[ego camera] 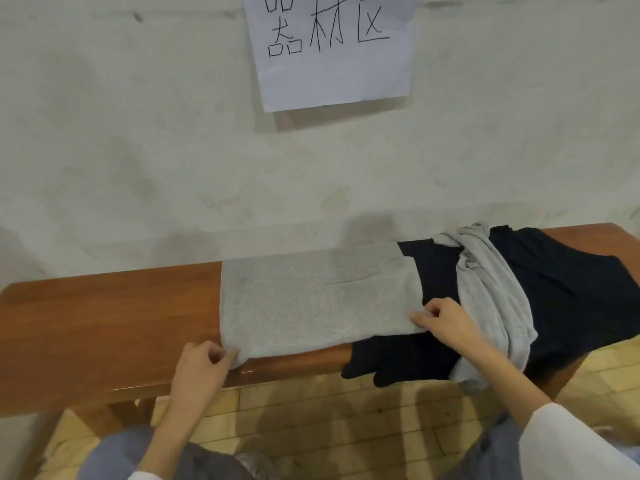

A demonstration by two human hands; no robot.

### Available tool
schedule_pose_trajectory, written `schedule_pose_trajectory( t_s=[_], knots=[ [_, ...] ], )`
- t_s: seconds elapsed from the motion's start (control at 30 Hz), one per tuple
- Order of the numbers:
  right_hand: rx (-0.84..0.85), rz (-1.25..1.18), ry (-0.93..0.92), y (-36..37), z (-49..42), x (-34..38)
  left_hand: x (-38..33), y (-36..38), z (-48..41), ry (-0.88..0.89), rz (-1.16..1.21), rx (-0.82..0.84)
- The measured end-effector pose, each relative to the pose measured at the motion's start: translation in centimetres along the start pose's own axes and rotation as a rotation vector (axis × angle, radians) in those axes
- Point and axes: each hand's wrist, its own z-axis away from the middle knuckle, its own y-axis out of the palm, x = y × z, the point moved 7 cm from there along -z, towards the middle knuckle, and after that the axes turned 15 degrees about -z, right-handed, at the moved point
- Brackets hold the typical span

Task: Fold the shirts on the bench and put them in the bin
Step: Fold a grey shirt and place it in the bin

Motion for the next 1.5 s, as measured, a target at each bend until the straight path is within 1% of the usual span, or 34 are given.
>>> schedule_pose_trajectory(
  t_s=[0.03,0.07,0.1,0.13,0.17,0.2,0.23,0.27,0.3,0.4,0.47,0.5,0.57,0.63,0.7,0.73,0.77,0.83,0.9,0.97,1.0,1.07,1.13,1.2,1.27,1.3,1.37,1.43,1.5],
  knots=[
    [-0.038,-0.063,-0.038,0.0,0.0,0.3,-0.3,-0.3,0.2,0.025,0.056,-0.05],
    [-0.089,-0.178,-0.064,-0.2,0.1,0.8,-0.5,-0.7,0.3,0.001,0.188,-0.09],
    [-0.136,-0.352,-0.061,-0.5,0.1,1.2,-0.5,-1.2,0.4,-0.052,0.389,-0.109],
    [-0.158,-0.585,-0.041,-0.7,-0.1,1.6,-0.8,-1.6,0.4,-0.106,0.636,-0.102],
    [-0.148,-0.827,0.005,-0.5,-0.4,2.0,-1.2,-1.9,0.3,-0.145,0.883,-0.071],
    [-0.127,-1.04,0.052,-0.4,-0.7,2.6,-1.8,-2.5,0.0,-0.165,1.069,-0.052],
    [-0.108,-1.195,0.09,-0.4,-1.0,3.2,-2.3,-3.2,-0.3,-0.17,1.158,-0.064],
    [-0.087,-1.274,0.105,-0.6,-1.2,4.0,-2.8,-4.2,-0.6,-0.159,1.151,-0.1],
    [-0.072,-1.288,0.103,-1.0,-1.3,4.7,-3.3,-5.4,-0.7,-0.136,1.064,-0.154],
    [-0.084,-1.238,0.034,-2.8,0.1,5.8,-4.4,-8.2,0.9,-0.029,0.772,-0.317],
    [-0.111,-1.188,0.02,-3.8,2.0,5.0,-4.1,-8.5,3.2,0.004,0.648,-0.359],
    [-0.133,-1.126,0.029,-4.1,3.2,4.2,-3.6,-7.9,4.4,-0.001,0.596,-0.36],
    [-0.189,-0.961,0.107,-4.0,5.5,0.9,-2.2,-5.5,6.5,-0.042,0.486,-0.311],
    [-0.247,-0.817,0.218,-3.4,7.1,-3.5,-0.3,-2.2,7.9,-0.125,0.406,-0.193],
    [-0.229,-0.708,0.29,-2.6,7.8,-6.8,1.9,1.2,8.6,-0.188,0.336,-0.074],
    [-0.215,-0.648,0.298,-2.3,8.1,-7.6,2.7,2.4,8.9,-0.199,0.32,-0.033],
    [-0.211,-0.551,0.264,-2.4,8.1,-7.7,3.2,3.2,8.9,-0.198,0.308,-0.006],
    [-0.263,-0.317,0.131,-3.0,7.7,-6.5,3.0,3.6,8.8,-0.131,0.306,0.001],
    [-0.335,-0.174,-0.048,-3.8,7.0,-4.0,1.3,3.0,8.2,-0.026,0.304,-0.052],
    [-0.345,-0.071,-0.176,-3.9,5.3,-1.8,-0.9,2.0,7.3,0.084,0.175,-0.14],
    [-0.322,-0.018,-0.213,-3.6,4.1,-1.0,-1.9,1.4,6.9,0.133,0.073,-0.189],
    [-0.22,0.046,-0.236,-2.6,1.5,0.2,-3.0,1.2,5.8,0.213,-0.103,-0.254],
    [-0.079,0.081,-0.204,-1.4,-0.6,0.7,-3.6,1.2,5.0,0.276,-0.2,-0.244],
    [0.026,0.163,-0.189,-0.6,-2.0,0.7,-3.8,1.3,4.6,0.296,-0.225,-0.211],
    [0.066,0.239,-0.197,-0.4,-2.4,0.5,-3.8,1.3,4.6,0.32,-0.234,-0.172],
    [0.076,0.27,-0.217,-0.3,-2.5,0.7,-3.6,1.3,4.6,0.314,-0.206,-0.142],
    [0.061,0.292,-0.291,-0.7,-2.2,1.1,-3.2,0.9,4.8,0.289,-0.052,-0.047],
    [0.001,0.171,-0.353,-1.8,-1.2,2.1,-2.9,-0.3,5.1,0.29,0.122,0.021],
    [-0.077,-0.017,-0.367,-3.3,-0.2,3.4,-3.1,-2.5,5.2,0.32,0.196,-0.016]
  ],
)
